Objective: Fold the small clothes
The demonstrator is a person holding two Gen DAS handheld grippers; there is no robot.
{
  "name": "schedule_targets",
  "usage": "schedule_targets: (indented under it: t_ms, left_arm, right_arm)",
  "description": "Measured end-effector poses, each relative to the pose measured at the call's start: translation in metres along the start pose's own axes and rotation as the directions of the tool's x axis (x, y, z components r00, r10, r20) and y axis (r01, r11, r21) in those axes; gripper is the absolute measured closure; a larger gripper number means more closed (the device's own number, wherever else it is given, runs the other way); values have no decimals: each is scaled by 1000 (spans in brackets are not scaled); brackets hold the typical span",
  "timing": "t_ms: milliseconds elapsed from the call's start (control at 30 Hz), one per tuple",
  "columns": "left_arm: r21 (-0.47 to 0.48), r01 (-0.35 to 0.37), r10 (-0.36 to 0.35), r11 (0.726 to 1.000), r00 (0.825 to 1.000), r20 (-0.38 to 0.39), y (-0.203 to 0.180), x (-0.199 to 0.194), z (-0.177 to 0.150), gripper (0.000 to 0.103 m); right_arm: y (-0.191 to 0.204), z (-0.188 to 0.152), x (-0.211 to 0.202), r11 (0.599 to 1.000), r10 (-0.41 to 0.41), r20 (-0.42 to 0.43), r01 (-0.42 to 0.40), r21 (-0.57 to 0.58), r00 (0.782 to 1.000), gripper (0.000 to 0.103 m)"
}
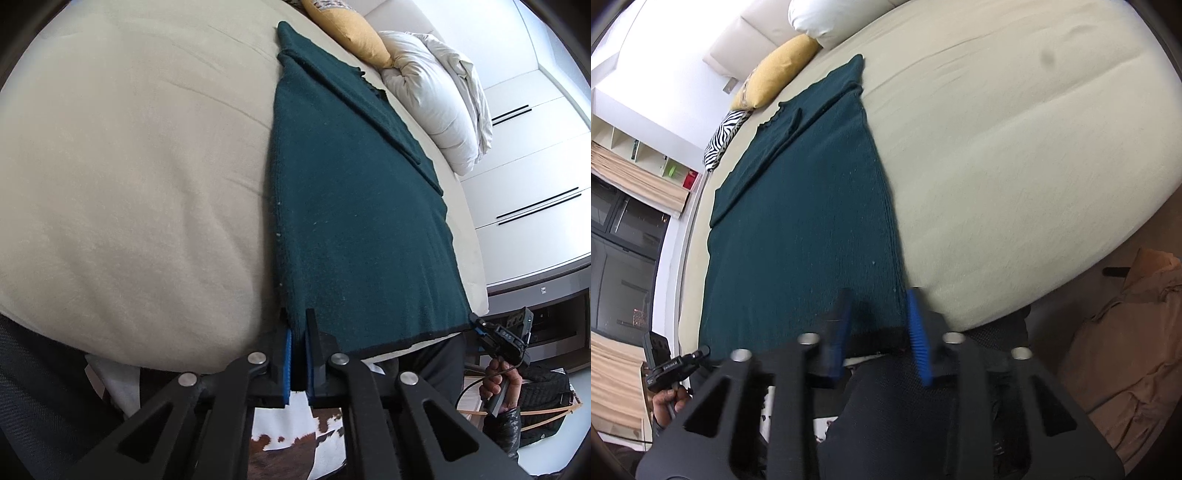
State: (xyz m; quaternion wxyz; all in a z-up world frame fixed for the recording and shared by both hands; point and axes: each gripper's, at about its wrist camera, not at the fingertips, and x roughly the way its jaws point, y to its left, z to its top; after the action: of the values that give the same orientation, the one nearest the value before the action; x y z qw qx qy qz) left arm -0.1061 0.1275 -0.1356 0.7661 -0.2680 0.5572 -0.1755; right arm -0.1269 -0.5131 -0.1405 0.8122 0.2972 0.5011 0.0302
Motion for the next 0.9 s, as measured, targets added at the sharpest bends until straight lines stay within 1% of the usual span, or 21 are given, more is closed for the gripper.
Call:
schedule_targets:
  t_ms: [33,133,267,333,467,567,633,700,800,900]
  left_arm:
    - [-1,12,-12,1000,1000,5,0,-2,0,97]
    - [-23,62,-61,998,998,27,0,-11,4,97]
    - [-53,156,-151,986,985,87,-4,-30,19,97]
    - [-59,198,-190,978,974,122,-8,-39,30,97]
    - [-83,279,-260,957,947,187,-15,-52,57,97]
    - [-103,333,-303,937,924,235,-16,-59,83,97]
    - [-104,350,-314,931,913,261,-21,-59,102,97]
    - [-101,341,-302,935,912,278,-23,-58,119,97]
    - [-114,353,-309,928,906,290,-26,-48,147,97]
    - [-117,348,-301,930,905,301,-30,-37,178,97]
  right_arm:
    - [1,0,0,1000,-3,-7,2,-5,1000,95]
    - [6,0,-2,1000,3,-5,-3,-16,1000,96]
    - [15,11,-13,997,78,38,-78,-6,996,96]
    - [20,19,-18,993,120,62,-121,-1,991,96]
    - [34,45,-25,972,231,123,-235,18,965,96]
    - [46,69,-26,957,282,160,-289,22,946,96]
    - [53,85,-23,955,287,179,-295,17,941,96]
    - [61,107,-18,957,281,201,-288,10,939,96]
    - [71,142,-4,959,271,229,-283,21,935,96]
    - [82,176,10,963,252,255,-267,23,933,96]
